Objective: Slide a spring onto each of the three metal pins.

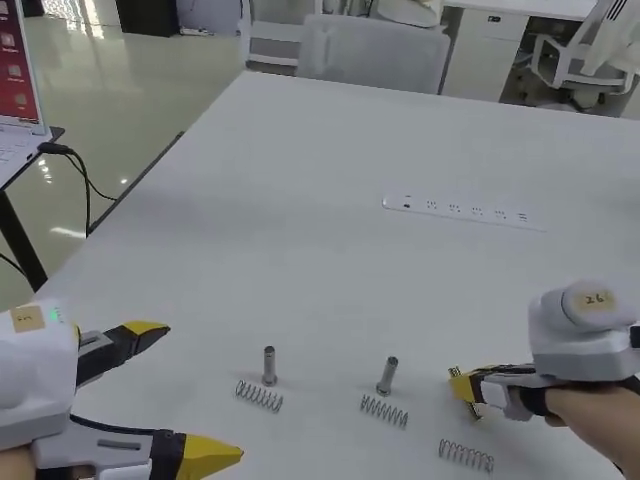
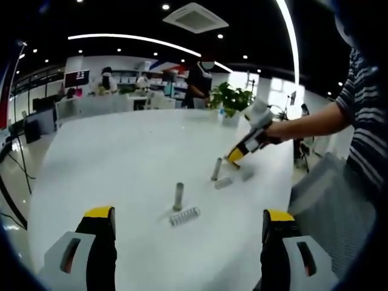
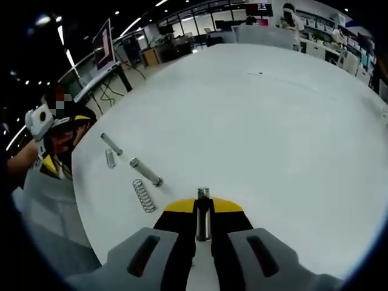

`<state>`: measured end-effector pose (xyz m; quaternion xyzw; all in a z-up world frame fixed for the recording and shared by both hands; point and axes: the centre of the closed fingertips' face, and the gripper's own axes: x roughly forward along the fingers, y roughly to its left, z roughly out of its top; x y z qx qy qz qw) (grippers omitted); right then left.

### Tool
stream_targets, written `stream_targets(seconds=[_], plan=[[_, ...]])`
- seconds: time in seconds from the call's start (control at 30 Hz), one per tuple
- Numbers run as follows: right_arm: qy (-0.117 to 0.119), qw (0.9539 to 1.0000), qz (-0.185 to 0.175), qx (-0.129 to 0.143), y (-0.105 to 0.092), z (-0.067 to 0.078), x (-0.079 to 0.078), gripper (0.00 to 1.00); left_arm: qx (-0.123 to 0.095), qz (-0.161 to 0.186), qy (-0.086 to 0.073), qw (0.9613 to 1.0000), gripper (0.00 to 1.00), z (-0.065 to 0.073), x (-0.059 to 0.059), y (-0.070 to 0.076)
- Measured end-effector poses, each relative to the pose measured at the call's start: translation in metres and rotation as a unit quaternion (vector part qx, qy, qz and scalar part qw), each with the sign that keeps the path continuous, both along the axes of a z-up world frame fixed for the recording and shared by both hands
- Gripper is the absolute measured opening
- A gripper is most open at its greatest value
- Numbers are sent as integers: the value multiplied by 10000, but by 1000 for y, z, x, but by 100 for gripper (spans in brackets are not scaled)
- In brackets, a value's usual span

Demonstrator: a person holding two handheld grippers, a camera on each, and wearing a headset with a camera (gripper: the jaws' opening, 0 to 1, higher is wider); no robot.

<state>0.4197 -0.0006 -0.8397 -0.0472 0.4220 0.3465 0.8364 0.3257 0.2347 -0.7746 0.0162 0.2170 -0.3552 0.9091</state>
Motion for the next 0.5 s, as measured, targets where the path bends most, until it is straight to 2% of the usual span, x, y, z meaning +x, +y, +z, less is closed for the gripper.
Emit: stream_targets(seconds=[0.5], plan=[[-264, 9995, -35, 172, 0, 14, -1, 5, 4, -37, -47, 10000, 98, 3, -1, -3]])
